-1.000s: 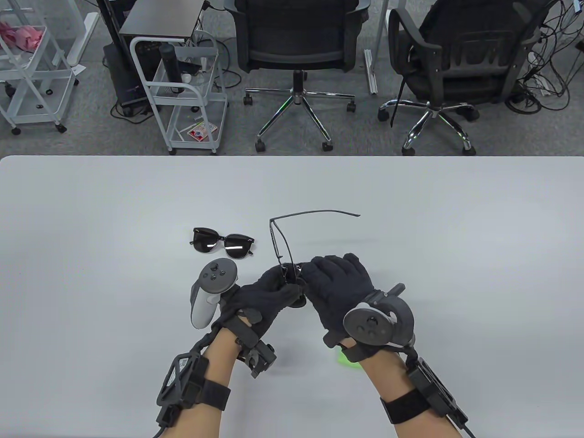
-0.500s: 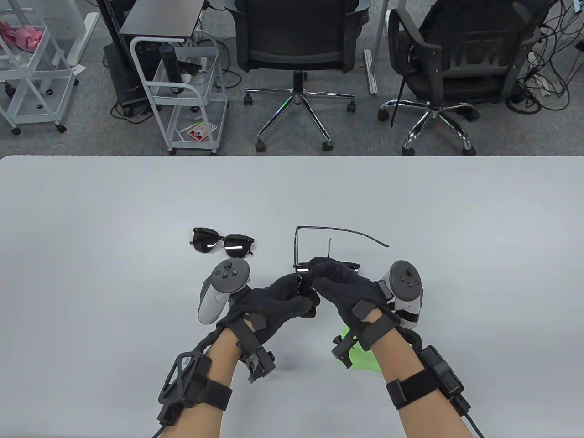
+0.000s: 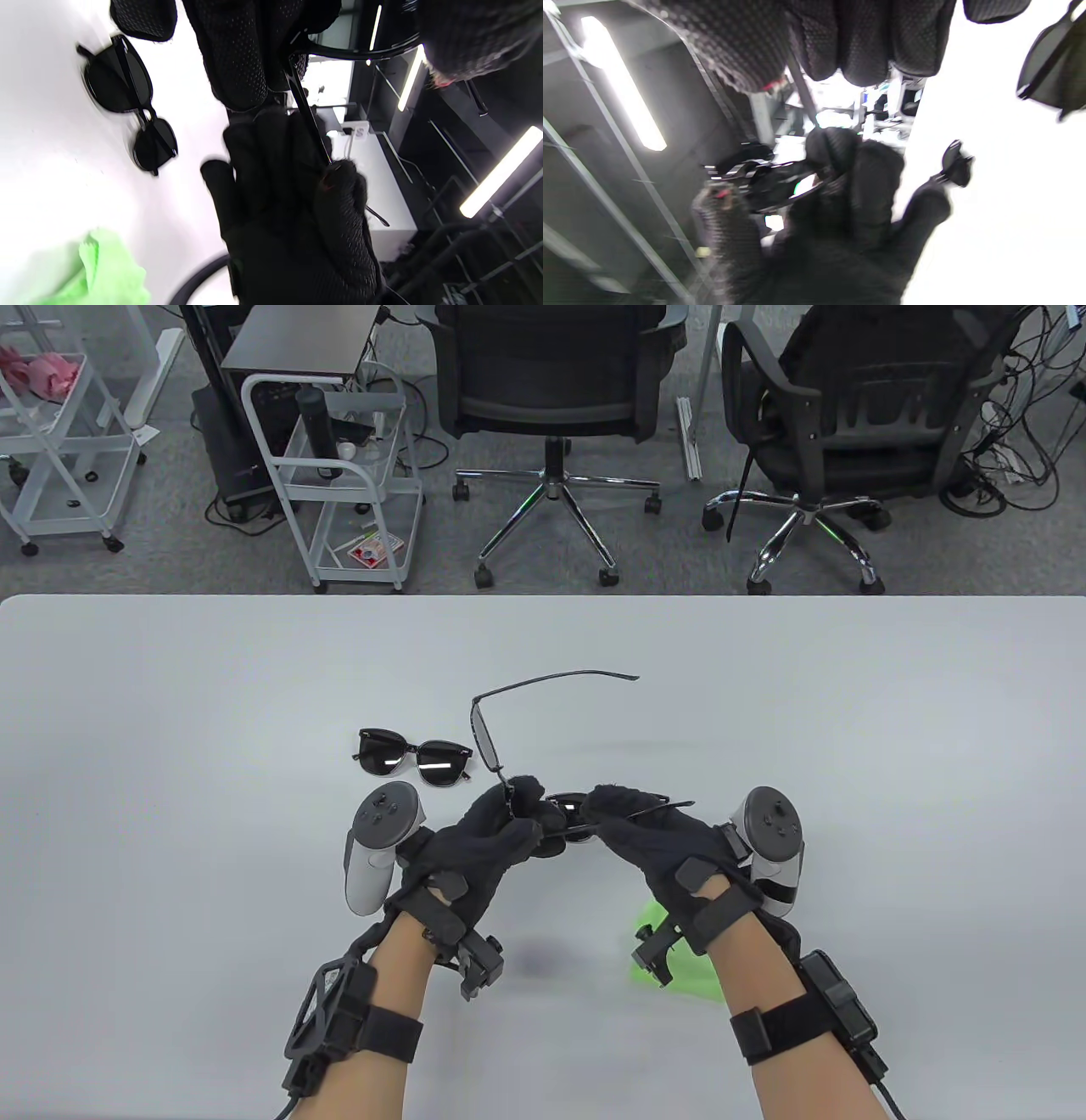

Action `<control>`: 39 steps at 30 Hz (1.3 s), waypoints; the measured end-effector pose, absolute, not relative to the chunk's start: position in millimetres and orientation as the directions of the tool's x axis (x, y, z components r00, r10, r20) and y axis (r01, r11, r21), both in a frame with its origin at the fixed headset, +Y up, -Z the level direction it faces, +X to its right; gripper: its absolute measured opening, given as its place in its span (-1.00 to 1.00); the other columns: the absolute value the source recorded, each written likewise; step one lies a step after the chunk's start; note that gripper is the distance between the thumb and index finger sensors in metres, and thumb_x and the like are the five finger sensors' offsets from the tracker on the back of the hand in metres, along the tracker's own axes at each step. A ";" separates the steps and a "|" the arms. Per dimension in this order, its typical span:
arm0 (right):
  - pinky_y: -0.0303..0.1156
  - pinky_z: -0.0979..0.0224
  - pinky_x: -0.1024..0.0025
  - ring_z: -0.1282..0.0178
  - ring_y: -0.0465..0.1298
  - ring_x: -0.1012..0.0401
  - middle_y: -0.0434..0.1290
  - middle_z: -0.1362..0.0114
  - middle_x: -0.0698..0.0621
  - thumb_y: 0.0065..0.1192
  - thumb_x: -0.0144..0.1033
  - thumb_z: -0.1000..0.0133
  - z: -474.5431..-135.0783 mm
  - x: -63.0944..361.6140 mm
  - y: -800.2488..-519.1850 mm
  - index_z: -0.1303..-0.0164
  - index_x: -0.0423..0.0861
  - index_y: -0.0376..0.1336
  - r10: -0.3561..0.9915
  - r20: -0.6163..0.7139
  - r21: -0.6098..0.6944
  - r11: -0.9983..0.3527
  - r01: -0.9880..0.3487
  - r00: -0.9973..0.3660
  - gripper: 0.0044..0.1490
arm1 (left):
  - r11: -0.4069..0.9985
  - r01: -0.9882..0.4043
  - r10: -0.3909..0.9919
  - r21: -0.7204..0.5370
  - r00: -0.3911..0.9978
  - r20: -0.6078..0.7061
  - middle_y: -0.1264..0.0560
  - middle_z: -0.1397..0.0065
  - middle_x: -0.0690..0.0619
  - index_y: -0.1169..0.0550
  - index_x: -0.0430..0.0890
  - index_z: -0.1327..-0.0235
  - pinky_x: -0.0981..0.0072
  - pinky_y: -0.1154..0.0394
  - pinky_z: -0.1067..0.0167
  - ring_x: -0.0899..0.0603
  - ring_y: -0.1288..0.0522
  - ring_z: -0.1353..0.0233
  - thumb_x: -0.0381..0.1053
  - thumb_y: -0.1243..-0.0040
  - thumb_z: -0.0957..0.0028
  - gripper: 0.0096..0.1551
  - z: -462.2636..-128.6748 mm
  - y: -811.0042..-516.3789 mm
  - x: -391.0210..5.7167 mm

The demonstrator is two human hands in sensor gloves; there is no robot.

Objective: Dust sunglasses

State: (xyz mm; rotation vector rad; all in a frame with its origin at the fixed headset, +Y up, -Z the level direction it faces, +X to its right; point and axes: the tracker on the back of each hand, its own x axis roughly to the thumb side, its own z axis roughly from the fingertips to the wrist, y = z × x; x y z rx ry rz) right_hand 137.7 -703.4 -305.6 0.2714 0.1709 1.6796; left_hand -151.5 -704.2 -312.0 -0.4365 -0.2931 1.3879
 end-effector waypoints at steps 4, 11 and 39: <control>0.30 -0.27 -0.36 -0.27 0.53 -0.26 0.53 -0.35 -0.28 0.52 -0.16 0.01 -308.4 148.2 -698.4 -0.21 -0.26 0.47 0.668 0.158 0.272 -0.738 -0.618 -0.728 -0.34 | 0.315 -0.887 0.938 -0.338 0.344 -0.029 -0.40 -0.50 0.26 -0.15 0.15 -0.52 -0.17 -0.29 -0.52 0.01 -0.60 -0.45 0.60 -0.21 0.31 0.15 -311.8 -700.9 -161.5; 0.43 -0.23 -0.22 -0.03 0.66 -0.08 0.68 -0.10 -0.12 0.60 -0.10 0.04 -296.5 111.8 -698.5 0.05 -0.12 0.57 0.204 0.366 0.534 -0.845 0.025 -0.908 -0.53 | 0.450 -0.864 0.883 -0.224 0.468 -0.033 -0.40 -0.50 0.24 -0.15 0.13 -0.52 -0.16 -0.30 -0.52 0.00 -0.60 -0.45 0.59 -0.22 0.30 0.15 -311.3 -699.1 -166.4; 0.57 -0.17 -0.10 0.06 0.75 0.01 0.71 0.00 -0.04 0.67 -0.16 0.14 -280.2 48.4 -746.8 0.06 -0.21 0.50 -0.372 0.560 0.235 -0.786 0.572 -0.740 -0.44 | 0.475 -0.848 0.867 -0.234 0.497 -0.042 -0.39 -0.50 0.22 -0.15 0.11 -0.52 -0.17 -0.30 -0.51 -0.02 -0.60 -0.44 0.57 -0.23 0.30 0.15 -313.4 -699.1 -167.8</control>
